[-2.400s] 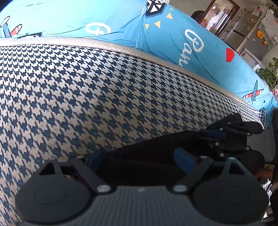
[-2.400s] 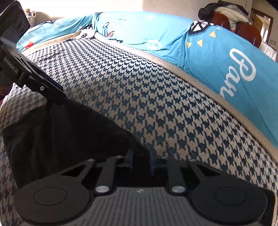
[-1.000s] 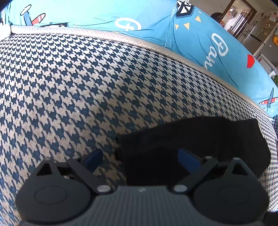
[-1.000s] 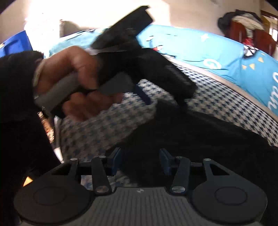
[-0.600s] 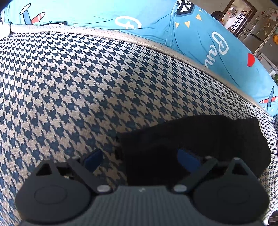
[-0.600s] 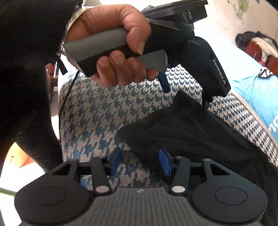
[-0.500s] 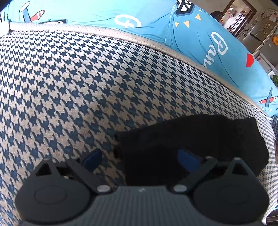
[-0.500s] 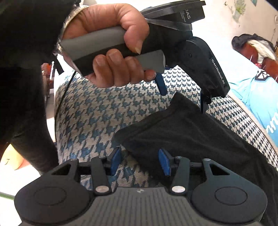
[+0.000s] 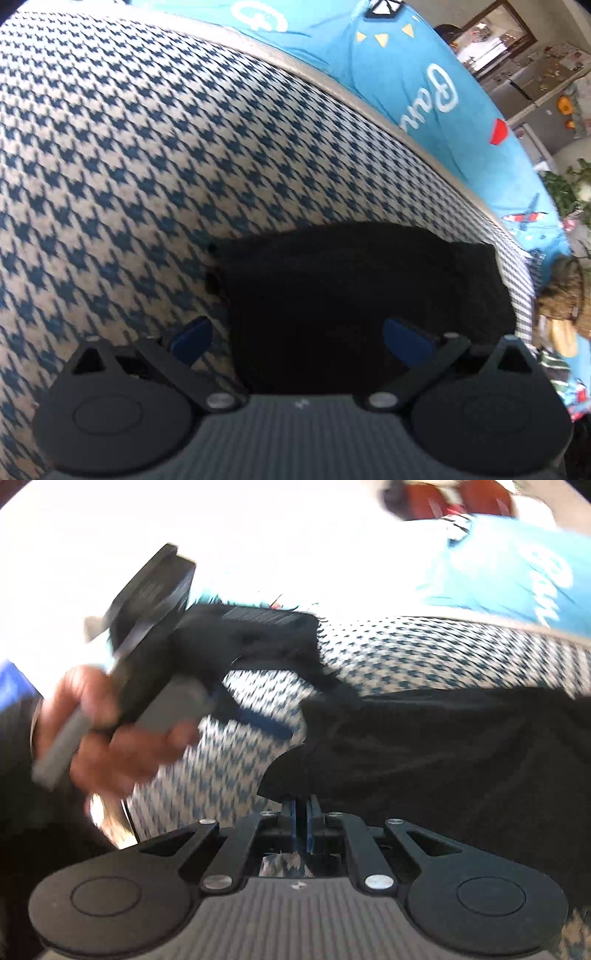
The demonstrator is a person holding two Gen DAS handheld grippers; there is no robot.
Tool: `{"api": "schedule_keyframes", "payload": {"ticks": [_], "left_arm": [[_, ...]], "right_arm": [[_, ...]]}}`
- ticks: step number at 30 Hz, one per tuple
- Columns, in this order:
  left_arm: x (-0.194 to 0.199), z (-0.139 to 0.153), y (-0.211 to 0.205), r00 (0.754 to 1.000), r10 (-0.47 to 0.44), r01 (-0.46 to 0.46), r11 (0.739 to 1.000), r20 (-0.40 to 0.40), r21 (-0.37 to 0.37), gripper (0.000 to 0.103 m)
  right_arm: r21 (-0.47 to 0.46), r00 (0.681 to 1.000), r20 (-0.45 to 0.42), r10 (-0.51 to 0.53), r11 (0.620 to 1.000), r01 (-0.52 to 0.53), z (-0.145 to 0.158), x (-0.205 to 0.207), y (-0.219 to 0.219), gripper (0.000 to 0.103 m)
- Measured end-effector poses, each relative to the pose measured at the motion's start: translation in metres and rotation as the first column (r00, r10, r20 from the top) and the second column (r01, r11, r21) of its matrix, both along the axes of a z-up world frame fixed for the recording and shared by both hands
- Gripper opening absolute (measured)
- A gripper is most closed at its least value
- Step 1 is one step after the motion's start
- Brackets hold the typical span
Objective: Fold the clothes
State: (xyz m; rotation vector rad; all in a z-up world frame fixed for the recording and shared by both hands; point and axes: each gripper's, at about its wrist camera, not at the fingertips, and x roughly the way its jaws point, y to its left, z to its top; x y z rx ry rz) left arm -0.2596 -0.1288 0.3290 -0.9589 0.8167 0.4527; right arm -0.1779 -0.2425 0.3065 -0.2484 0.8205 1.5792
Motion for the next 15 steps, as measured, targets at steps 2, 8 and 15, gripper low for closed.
{"api": "schedule_keyframes", "payload": {"ticks": [2, 8, 15], "left_arm": [[0.004, -0.005, -0.004, 1.000, -0.023, 0.023, 0.999, 0.007, -0.044, 0.103], [0.012, -0.011, -0.012, 0.999, -0.053, 0.052, 0.996, -0.009, -0.071, 0.103], [0.015, -0.016, -0.013, 0.999, -0.029, 0.032, 0.994, 0.030, -0.105, 0.061]], "right_arm": [[0.015, 0.999, -0.041, -0.021, 1.000, 0.022, 0.003, 0.007, -0.002, 0.007], [0.020, 0.996, -0.082, -0.046, 0.999, 0.048, 0.003, 0.010, -0.003, 0.007], [0.002, 0.997, -0.075, -0.020, 1.000, 0.020, 0.003, 0.008, -0.005, 0.009]]}}
